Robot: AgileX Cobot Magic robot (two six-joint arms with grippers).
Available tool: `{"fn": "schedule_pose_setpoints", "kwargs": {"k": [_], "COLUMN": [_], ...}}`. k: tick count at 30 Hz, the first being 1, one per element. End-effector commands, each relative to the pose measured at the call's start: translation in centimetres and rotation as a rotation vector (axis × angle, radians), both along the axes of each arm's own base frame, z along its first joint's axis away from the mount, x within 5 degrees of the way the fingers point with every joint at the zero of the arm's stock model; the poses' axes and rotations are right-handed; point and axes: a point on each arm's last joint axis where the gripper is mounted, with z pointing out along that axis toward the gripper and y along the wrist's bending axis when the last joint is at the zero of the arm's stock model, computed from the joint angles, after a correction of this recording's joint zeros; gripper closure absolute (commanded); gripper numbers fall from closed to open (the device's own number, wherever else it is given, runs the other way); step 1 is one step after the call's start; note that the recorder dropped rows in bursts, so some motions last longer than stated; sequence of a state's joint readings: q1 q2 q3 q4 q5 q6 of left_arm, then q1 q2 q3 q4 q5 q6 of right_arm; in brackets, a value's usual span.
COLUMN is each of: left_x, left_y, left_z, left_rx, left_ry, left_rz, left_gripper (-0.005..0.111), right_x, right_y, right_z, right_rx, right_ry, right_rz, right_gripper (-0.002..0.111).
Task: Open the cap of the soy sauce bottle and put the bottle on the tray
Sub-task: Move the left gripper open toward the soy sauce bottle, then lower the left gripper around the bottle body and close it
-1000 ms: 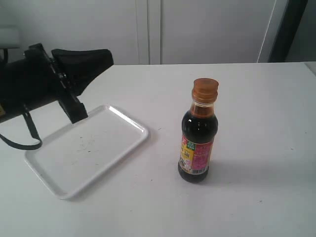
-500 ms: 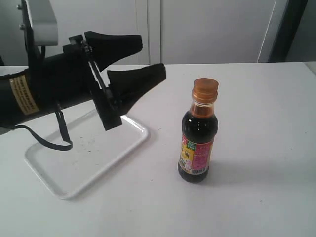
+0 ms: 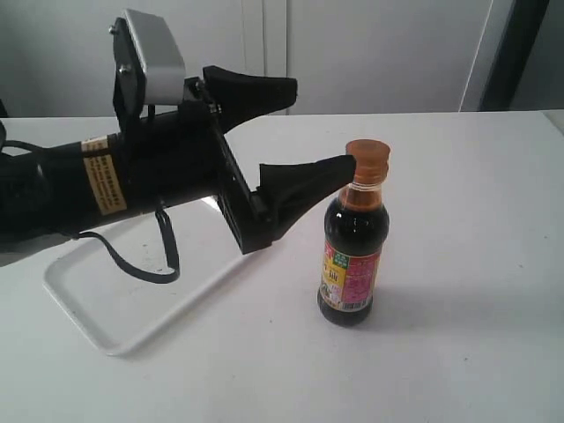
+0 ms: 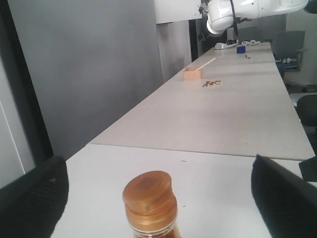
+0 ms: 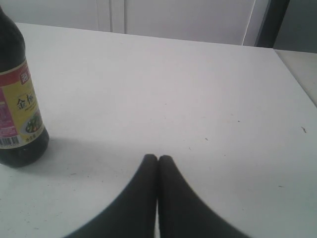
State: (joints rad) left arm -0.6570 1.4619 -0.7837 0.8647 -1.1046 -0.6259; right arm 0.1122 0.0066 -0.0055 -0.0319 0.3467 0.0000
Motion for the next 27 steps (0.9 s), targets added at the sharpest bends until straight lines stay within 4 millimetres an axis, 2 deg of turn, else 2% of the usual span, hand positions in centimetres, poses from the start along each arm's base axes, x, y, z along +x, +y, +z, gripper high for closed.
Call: {"fn": "schedule_pose_setpoints", "kwargs": {"k": [1,6,11,16,27], "left_x": [0.3,0.9,2.6,3.6,3.4], "left_y": [-0.5,-1.7,-3.2,-4.2,-5.8], "left_z": [0.7,0.8,0.8,-0.2,-2.5], "left_rx": [-0.044,-0.037,-0.075,-0.067,-0.034], "left_ry": [0.001,0.022,0.111,0.129,0.132], "left_rz": [-0.011,-0.014,-0.029,-0.044,-0.095], "left_gripper": [0.001,0.001,0.001,0.001,0.001], "right_x": [0.0,0.0,0.0,0.0,0.0], "right_y": [0.0,0.0,0.0,0.0,0.0], "right_z": [-0.1,-0.1,-0.1,-0.1,-0.1], "right_rx": [-0.001,-0.001,-0.001,-0.001,-0.001], "right_ry": [-0.004,-0.006,-0.006,-0.006,-0.006], "right_rz": [-0.003,-0.003,-0.003,-0.003,-0.003], "right_gripper": [0.108,0.108,0.108,0.108,0.108]}}
